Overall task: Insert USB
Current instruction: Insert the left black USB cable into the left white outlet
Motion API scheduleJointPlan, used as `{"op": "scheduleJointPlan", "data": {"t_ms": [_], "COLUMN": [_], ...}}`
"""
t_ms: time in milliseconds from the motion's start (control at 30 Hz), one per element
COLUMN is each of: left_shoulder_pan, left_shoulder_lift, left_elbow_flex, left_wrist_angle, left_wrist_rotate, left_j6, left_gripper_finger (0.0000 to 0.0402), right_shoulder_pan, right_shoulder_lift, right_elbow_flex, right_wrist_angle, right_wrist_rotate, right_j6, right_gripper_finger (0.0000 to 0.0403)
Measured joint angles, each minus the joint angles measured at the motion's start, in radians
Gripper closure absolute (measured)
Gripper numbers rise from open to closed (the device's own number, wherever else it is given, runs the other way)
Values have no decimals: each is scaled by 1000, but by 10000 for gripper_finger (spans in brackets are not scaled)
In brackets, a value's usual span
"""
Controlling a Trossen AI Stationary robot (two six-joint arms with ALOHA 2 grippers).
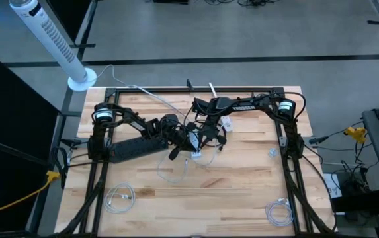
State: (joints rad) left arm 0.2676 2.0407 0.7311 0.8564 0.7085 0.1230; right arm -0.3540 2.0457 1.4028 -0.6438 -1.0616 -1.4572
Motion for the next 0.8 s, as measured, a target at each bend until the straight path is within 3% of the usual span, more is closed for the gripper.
{"op": "scheduleJointPlan", "data": {"t_ms": [800], "left_shoulder_pan": [2], "left_shoulder_lift": [-2], "left_elbow_flex": [-7], "left_wrist_angle": [40], "left_wrist_rotate": [-20], "left_j6": [-21], "left_gripper_finger": [401], "right_shoulder_pan": [1], "right_shoulder_lift": [0], "right_elbow_flex": [-77], "right_wrist_angle": [115], "right_wrist_rotate": [-37], "right_j6": [89], "right_gripper_finger": [402]}}
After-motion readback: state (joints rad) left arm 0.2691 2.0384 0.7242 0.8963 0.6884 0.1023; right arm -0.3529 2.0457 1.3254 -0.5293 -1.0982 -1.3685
